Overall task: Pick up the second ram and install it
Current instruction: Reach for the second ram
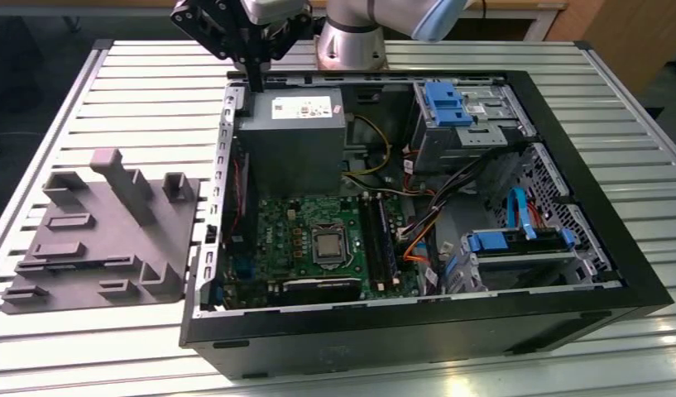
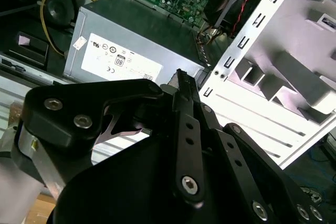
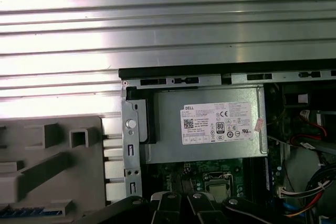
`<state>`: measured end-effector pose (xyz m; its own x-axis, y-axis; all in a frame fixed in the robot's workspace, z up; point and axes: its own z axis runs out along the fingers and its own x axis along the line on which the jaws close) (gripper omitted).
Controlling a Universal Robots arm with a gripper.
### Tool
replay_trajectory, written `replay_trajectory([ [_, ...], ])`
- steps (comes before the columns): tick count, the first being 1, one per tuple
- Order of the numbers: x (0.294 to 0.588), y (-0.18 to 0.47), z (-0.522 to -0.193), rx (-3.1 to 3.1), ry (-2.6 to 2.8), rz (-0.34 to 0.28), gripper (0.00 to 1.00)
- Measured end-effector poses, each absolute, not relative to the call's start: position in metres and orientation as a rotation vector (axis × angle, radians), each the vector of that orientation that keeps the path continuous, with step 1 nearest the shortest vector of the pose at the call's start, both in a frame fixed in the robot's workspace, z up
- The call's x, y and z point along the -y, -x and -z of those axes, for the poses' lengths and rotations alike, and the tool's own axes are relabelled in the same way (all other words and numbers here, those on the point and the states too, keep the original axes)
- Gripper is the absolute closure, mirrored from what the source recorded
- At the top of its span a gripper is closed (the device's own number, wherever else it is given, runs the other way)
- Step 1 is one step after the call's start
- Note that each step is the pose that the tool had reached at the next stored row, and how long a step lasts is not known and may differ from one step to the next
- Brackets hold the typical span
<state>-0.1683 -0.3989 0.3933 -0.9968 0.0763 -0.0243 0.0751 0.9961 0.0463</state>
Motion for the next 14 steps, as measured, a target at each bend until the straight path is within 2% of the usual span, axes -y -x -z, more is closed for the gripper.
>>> replay_trajectory([
  [14,0.3989,0.1781,-0.3933,-3.112,-0.118,-0.073,0.89],
])
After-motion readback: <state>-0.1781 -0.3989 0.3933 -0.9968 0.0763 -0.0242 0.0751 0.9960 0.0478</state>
